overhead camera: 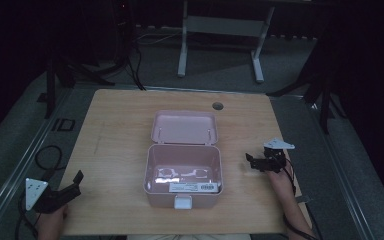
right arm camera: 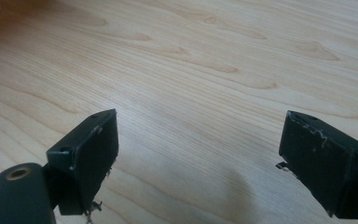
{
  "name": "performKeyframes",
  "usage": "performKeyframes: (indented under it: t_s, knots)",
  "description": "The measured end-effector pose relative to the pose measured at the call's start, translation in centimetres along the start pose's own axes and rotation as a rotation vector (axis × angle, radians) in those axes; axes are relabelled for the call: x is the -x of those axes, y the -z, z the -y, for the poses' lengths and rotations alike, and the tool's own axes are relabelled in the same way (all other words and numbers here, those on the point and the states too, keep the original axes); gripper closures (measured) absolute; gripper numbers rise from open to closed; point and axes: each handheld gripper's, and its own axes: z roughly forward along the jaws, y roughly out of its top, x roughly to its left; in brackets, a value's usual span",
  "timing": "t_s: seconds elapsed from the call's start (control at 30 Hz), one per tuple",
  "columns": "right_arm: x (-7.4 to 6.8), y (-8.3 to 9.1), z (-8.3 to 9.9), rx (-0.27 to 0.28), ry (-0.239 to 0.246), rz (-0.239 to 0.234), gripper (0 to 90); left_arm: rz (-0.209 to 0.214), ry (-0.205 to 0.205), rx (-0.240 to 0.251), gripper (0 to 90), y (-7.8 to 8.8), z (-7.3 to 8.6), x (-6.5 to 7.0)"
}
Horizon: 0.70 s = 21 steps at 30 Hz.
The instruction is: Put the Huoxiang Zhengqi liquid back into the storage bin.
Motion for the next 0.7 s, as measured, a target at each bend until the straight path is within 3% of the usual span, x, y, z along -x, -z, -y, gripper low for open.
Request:
performKeyframes:
  t_s: [0.4,0.57,0.7]
  knots:
    - [2.2,2.0,1.4,0.035,-0.059,0.045,11.5,-0.003,-0.002,0.000,2.4,0.0,0.0,0.1]
    - [3.0,2.8,1.8,0.063,-0.114,0.046,11.5,-0.002,-0.002,0.000,2.4,0.0,0.0,0.1]
    - [3.4,3.0,2.3,0.064,-0.113,0.068,11.6,-0.002,-0.001,0.000,2.4,0.0,0.0,0.1]
